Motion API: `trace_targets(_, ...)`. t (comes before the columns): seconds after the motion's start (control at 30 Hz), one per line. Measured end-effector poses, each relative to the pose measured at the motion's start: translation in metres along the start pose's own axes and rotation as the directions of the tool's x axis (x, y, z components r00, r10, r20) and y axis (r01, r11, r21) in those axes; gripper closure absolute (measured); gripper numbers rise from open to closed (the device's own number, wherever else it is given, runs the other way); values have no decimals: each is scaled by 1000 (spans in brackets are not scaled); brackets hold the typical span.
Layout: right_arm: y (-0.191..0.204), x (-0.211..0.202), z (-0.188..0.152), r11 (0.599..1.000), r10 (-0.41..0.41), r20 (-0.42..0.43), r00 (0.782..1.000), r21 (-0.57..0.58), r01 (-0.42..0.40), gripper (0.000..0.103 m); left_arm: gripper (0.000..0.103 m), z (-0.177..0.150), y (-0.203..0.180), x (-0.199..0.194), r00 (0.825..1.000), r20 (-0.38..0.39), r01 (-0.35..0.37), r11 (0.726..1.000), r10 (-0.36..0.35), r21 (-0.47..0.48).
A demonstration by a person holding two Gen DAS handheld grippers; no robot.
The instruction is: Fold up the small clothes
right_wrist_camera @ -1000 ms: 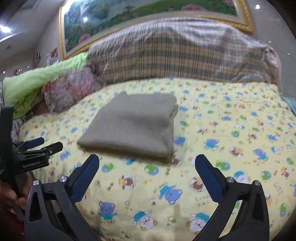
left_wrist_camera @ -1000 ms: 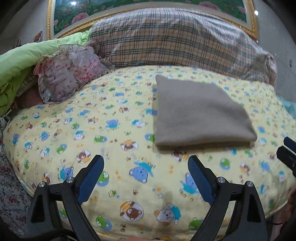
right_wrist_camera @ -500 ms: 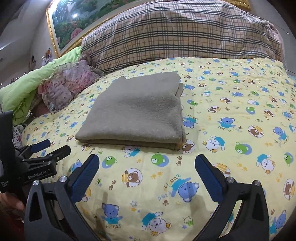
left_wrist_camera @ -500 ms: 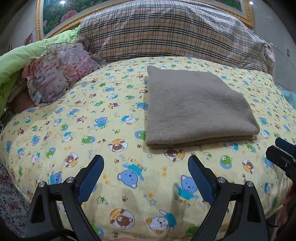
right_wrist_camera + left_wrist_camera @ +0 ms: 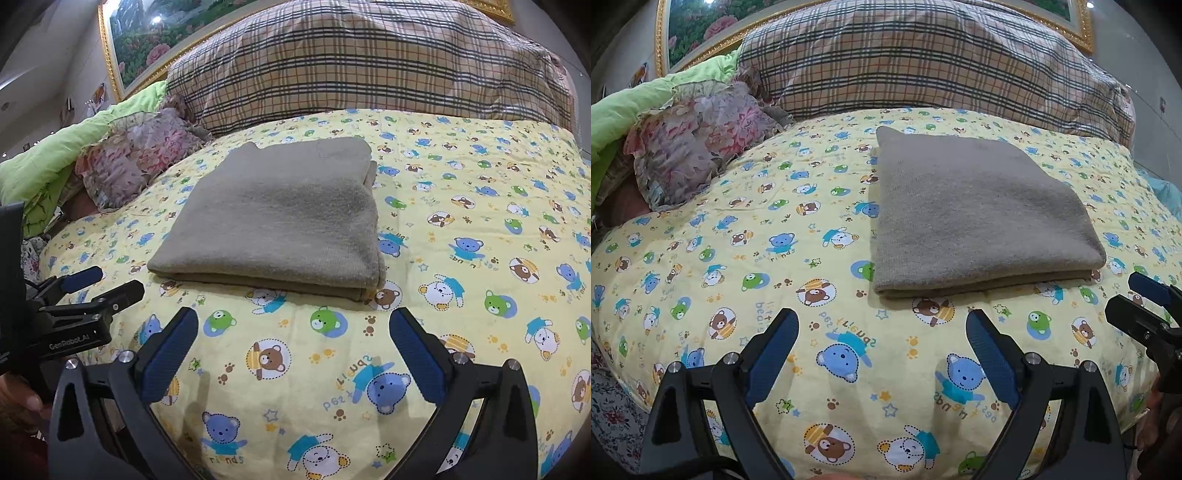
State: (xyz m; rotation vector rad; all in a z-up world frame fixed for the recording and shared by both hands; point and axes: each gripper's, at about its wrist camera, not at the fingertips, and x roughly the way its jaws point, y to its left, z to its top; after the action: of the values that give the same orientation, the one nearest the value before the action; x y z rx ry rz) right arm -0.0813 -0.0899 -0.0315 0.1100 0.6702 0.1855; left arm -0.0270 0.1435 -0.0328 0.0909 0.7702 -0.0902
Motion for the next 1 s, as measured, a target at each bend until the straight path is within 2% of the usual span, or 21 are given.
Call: trace_targets(1.0, 1, 6, 8, 1000, 19, -9, 1000, -4, -19, 0, 10, 7, 5, 6, 1000, -8, 12, 1000, -12, 0)
